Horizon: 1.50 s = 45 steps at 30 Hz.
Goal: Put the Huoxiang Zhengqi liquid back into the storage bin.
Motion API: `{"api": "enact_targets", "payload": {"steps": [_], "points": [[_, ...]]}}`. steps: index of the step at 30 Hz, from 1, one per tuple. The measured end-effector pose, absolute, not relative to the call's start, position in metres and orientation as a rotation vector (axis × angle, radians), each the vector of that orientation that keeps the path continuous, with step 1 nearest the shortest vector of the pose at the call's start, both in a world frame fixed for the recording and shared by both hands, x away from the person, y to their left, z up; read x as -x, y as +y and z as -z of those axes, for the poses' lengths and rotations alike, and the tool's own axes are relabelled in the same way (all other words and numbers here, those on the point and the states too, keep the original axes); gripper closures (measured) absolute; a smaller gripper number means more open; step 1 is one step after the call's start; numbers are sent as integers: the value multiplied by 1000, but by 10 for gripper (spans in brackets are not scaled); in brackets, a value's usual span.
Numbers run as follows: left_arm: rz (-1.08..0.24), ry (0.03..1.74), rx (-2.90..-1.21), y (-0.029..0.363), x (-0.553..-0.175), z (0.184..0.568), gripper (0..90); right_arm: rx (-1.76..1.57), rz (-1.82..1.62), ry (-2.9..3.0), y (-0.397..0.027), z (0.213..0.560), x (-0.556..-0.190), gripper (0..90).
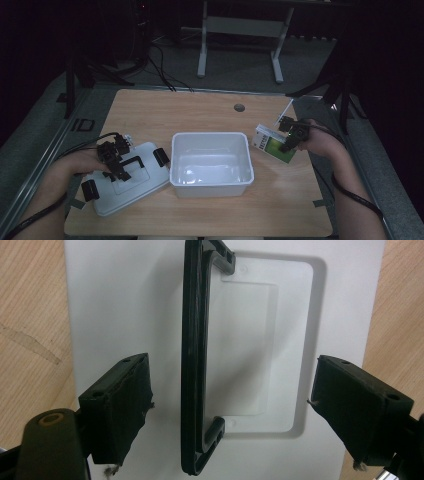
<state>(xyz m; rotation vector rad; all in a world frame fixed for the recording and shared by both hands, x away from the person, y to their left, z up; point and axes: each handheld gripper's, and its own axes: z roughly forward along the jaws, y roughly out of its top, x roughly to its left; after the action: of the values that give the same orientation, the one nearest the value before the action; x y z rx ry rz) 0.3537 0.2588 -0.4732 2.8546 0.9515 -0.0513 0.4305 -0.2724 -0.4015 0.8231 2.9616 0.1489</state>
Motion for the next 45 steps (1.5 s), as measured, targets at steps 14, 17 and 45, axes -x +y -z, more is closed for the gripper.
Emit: {"api": "enact_targets", "payload": {"steps": [14, 17, 45], "points": [[46, 948, -2859, 259, -352, 470, 169, -724, -177, 2938, -265, 356, -412, 640], [42, 950, -2857, 259, -351, 469, 169, -708, -172, 2930, -262, 349, -409, 641], [50, 962, -2865, 260, -349, 468, 169, -282, -296, 3019, -188, 308, -364, 640]]}}
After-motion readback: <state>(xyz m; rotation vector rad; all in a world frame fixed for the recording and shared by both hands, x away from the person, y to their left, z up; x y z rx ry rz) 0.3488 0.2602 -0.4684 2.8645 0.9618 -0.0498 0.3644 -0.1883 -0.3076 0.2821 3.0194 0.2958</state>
